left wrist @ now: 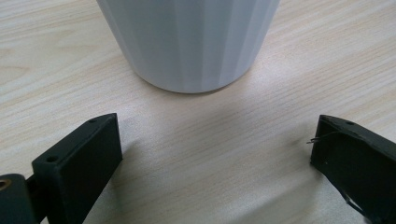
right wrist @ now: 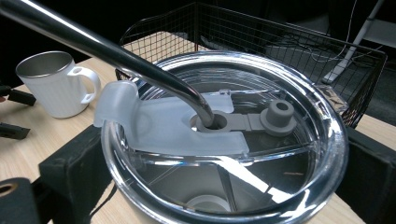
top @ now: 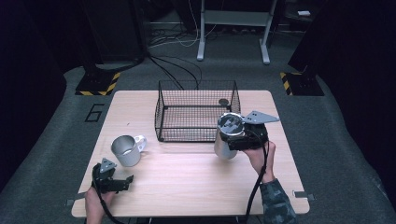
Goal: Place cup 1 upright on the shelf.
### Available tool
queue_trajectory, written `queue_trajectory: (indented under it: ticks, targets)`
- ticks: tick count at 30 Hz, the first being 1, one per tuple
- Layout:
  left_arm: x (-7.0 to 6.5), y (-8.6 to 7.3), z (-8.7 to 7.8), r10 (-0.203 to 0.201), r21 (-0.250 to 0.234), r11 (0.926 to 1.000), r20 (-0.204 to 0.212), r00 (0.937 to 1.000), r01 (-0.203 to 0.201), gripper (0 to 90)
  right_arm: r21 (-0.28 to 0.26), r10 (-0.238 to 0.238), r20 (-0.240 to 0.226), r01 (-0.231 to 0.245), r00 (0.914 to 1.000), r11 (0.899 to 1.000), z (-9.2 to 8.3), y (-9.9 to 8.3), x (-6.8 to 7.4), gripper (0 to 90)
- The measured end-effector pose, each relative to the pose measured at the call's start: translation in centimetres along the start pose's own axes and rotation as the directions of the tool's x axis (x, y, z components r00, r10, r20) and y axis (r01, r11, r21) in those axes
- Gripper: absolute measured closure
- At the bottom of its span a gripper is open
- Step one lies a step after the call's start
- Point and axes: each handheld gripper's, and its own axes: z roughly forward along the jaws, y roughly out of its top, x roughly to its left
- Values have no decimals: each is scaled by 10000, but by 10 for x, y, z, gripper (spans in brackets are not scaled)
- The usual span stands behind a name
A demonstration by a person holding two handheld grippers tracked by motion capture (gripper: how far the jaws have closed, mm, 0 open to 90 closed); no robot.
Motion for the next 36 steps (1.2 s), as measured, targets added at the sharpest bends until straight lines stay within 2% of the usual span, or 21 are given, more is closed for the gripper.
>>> queue_trajectory:
  ticks: [11, 12, 13, 20, 21, 30, 36]
  targets:
    - [0, 0, 0, -1, 0, 10000, 0, 10000, 1, 18, 29, 66, 24, -66, 10000, 10000, -5, 12, -4, 34]
    - [0, 0, 0, -1, -2, 10000, 0, 10000, 1, 18, 7, -52, -29, 52, 10000, 10000, -5, 13, -5, 34]
    - [0, 0, 0, -2, -3, 10000, -1, 10000, 2, 18, 10, 43, 42, -43, 10000, 10000, -5, 14, -5, 34]
    - [0, 0, 0, -1, -2, 10000, 1, 10000, 1, 18, -64, -105, -31, 105, 9999, 9999, -9, 24, -8, 34]
    - [0, 0, 0, -1, -3, 10000, 0, 10000, 1, 18, -86, 33, 5, -33, 10000, 10000, -9, 25, -8, 34]
    - [0, 0, 0, 0, -1, 10000, -1, 10000, 0, 18, -130, -161, 14, 161, 9999, 9998, -12, 38, -14, 34]
    - [0, 0, 0, -3, -4, 10000, -2, 10000, 3, 18, -128, -46, 55, 47, 10000, 9999, -13, 45, -18, 34]
